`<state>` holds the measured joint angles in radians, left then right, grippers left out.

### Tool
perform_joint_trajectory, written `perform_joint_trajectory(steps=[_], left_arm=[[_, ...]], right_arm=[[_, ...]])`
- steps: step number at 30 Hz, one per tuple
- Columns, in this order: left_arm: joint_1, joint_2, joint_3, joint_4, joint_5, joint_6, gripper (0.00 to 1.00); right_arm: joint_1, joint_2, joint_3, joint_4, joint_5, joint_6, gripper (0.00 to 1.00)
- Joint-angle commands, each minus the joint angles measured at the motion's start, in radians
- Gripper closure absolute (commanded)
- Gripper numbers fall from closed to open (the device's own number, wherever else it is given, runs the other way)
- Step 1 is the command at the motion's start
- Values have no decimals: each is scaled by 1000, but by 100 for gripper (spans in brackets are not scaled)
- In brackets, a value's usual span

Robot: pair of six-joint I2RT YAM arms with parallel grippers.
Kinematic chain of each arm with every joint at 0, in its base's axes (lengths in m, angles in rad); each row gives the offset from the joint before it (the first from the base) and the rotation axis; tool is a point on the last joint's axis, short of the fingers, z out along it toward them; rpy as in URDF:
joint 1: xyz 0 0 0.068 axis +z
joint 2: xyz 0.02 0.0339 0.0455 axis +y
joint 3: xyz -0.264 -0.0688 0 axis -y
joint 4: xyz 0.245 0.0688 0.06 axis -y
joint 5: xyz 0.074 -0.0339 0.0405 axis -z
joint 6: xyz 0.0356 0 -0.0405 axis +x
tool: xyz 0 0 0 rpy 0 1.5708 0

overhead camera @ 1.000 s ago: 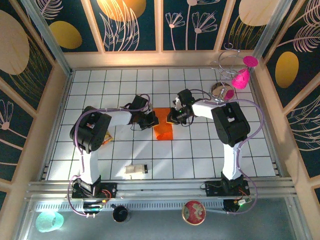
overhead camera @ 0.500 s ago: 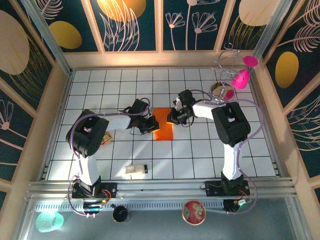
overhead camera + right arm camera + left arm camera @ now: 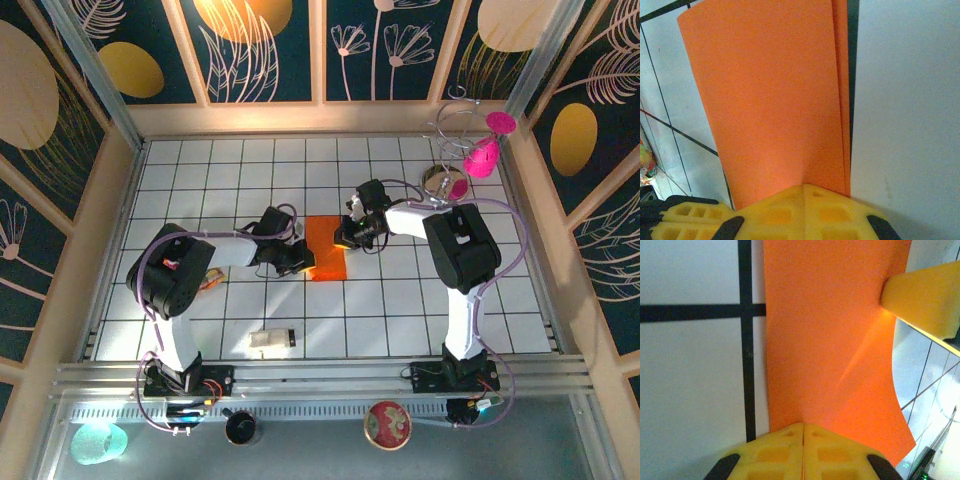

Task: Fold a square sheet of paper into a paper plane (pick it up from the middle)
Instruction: First fold the square sheet of paper in half at the center of the table.

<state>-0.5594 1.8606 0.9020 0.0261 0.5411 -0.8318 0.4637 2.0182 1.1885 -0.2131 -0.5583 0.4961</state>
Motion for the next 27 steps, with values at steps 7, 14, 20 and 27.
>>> perform_joint_trajectory(steps=[7, 14, 20, 27], left_arm=[[-24, -68, -26, -161, -65, 28, 93], [-24, -51, 54, -14, -46, -17, 93], [-27, 29, 113, -35, -17, -3, 93], [-46, 53, 98, -132, -25, 64, 93]], right_arm=[[-5, 104, -62, -96, 166, 2, 100], [-5, 103, -58, -86, 161, 9, 100], [-4, 103, -55, -83, 162, 12, 100], [-7, 115, -56, -80, 167, 17, 100]])
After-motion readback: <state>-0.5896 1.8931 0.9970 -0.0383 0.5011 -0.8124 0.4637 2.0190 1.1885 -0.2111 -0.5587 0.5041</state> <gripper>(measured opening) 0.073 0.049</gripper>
